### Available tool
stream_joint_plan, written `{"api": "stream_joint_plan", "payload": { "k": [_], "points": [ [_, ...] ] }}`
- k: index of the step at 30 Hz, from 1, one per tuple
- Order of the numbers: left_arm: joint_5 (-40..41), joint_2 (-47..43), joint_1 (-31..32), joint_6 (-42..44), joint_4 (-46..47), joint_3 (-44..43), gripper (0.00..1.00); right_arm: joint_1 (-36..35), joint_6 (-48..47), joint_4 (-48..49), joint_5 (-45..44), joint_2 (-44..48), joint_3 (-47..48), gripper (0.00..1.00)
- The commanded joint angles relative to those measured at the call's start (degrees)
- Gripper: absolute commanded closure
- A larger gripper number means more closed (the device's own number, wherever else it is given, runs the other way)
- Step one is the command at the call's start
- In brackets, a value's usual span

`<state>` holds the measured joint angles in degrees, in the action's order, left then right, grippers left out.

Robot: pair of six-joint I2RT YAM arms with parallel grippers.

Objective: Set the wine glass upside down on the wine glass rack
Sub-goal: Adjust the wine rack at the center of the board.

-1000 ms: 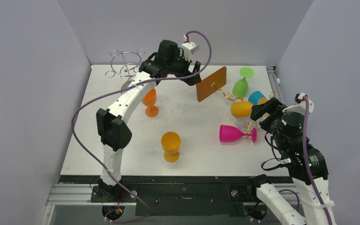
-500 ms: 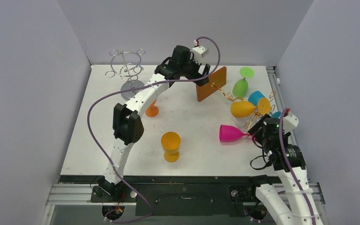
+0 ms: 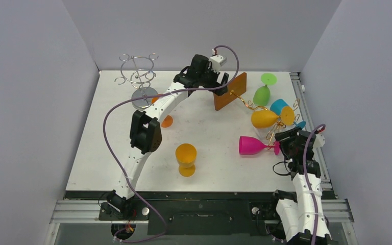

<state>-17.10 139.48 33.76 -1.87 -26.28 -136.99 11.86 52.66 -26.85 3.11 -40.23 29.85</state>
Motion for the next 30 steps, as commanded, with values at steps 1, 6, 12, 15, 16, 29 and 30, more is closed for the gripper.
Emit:
{"api": "stream_joint_plan", "payload": {
  "k": [1,6,12,15,16,29,30],
  "points": [
    [-4.45,-0.18,-0.71,-0.91,2.65,-2.60,0.08,5.21,5.39,13.04,9.01,-1.72,-3.72,0.45],
    [-5.18,0.64,-0.71,0.50,2.39,-2.90,0.06,11.21,9.57,23.87,14.39,-5.85,-6.41,0.45],
    [-3.29,2.61,-0.71,0.66,2.32,-3.79,0.09,13.98,12.22,30.42,16.81,-9.78,-6.37,0.46],
    [-2.33,3.30,-0.83,0.58,1.98,-3.29,0.12,14.68,14.92,35.14,17.91,-11.64,-7.53,0.46],
    [-2.08,3.45,-0.87,0.29,2.25,-3.02,0.14,14.95,16.49,37.86,18.50,-12.75,-8.26,0.46],
    [-5.14,5.23,-2.12,-2.67,4.45,-1.90,0.34,15.87,24.41,53.44,22.94,-24.13,-8.46,0.51],
    [-5.36,5.27,-2.12,-2.65,4.56,-1.54,0.34,15.89,24.71,53.99,22.98,-24.53,-8.48,0.52]
  ]
}}
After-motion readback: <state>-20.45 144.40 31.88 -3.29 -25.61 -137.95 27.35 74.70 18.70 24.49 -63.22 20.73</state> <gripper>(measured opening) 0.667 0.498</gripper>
